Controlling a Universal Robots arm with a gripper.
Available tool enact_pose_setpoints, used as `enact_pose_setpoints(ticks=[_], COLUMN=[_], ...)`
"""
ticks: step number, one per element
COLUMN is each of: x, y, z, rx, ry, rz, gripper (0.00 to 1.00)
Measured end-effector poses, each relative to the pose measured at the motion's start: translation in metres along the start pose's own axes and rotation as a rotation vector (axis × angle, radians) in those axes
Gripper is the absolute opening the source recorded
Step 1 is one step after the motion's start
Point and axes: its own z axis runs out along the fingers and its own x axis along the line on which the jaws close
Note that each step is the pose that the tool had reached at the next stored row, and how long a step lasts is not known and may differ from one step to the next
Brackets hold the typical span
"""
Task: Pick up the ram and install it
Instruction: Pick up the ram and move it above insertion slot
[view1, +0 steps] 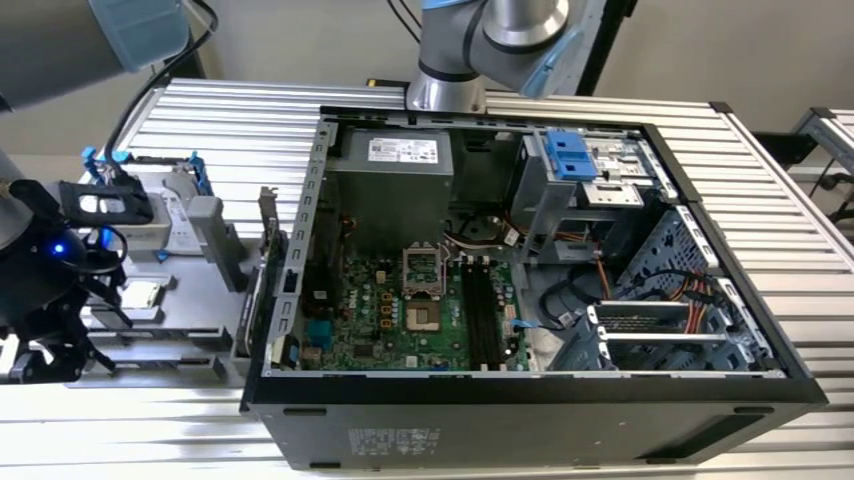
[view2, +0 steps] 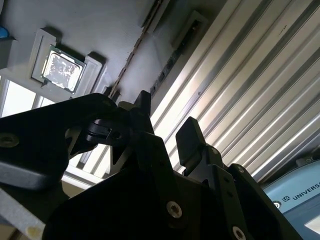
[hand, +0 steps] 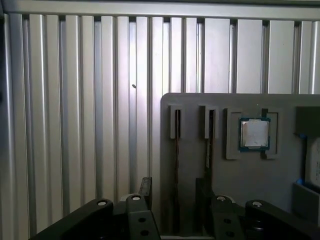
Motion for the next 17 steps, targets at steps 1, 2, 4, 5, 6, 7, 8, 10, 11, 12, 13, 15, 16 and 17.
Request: enact_pose_setpoints(ticks=[1,2,4,5,6,7,8,10,11,12,13,15,16,17], x=[0.0000,0.0000,0.0000,0.0001,0.0002,0.0005,0.0009,0.0023,0.0029,0.0030,0.0031,0.0033,0.0033,0.0033], y=[0.0000,0.0000,0.0000,0.0000,0.0000,-0.0001,-0.0001,-0.0002,-0.0001,0.0000,0.0000,0.0000,0.0000,-0.0001], z=[0.0003,0.0006,0.0015,0.0017,0.0020,0.0026,0.0030,0.0042,0.0051,0.0063,0.0076,0.0106,0.0120,0.0134], rx=[0.0000,0.0000,0.0001,-0.0001,-0.0002,-0.0002,-0.0007,-0.0016,-0.0017,-0.0016,-0.0017,-0.0017,-0.0017,-0.0018], ry=[0.0000,0.0000,-0.0001,0.0001,0.0001,-0.0002,-0.0001,0.0000,-0.0001,-0.0002,-0.0001,-0.0001,-0.0001,0.0000], rz=[0.000,0.000,0.000,0.000,0.000,0.000,0.000,0.000,0.000,0.000,0.000,0.000,0.000,0.000], gripper=[1.00,1.00,1.00,1.00,1.00,1.00,1.00,1.00,1.00,1.00,1.00,1.00,1.00,1.00])
